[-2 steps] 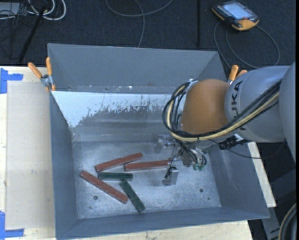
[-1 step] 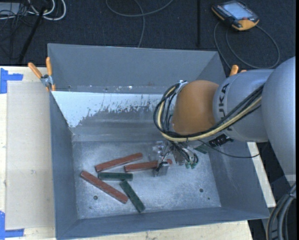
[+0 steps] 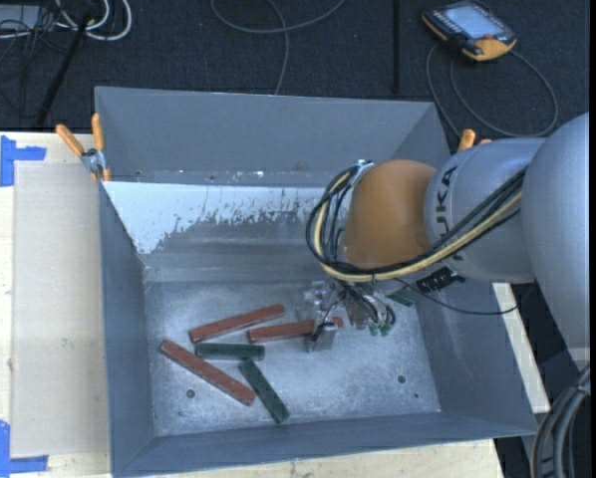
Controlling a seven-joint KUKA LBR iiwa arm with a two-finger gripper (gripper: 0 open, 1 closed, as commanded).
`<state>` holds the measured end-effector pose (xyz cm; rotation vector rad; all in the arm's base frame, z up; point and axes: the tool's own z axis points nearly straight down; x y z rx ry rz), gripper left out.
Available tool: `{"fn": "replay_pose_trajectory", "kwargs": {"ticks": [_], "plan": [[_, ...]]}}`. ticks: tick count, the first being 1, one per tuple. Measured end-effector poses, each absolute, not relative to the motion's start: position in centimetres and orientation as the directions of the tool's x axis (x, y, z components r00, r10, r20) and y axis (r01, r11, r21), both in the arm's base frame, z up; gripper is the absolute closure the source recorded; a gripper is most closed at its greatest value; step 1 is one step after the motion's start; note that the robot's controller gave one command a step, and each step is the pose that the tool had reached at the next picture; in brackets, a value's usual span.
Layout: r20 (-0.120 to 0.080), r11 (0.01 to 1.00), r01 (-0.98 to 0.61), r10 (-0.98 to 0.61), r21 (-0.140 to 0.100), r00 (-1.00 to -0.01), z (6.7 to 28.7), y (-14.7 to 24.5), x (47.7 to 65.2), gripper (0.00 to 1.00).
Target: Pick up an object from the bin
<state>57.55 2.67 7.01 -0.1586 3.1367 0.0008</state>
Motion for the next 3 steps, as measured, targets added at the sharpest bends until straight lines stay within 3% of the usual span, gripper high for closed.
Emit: {"fn": "replay_pose_trajectory", "kwargs": {"ticks": [1,2,3], "plan": [[0.0,0.997,-0.076,-0.076,0.0,-0.997,19.3,3.2,53.5,1.0],[0.0,0.997,-0.076,-0.076,0.0,-0.997,19.3,3.2,53.5,1.0],[0.01,0.998,-0.063,-0.063,0.0,-0.998,23.5,3.8,50.8,1.0]]}}
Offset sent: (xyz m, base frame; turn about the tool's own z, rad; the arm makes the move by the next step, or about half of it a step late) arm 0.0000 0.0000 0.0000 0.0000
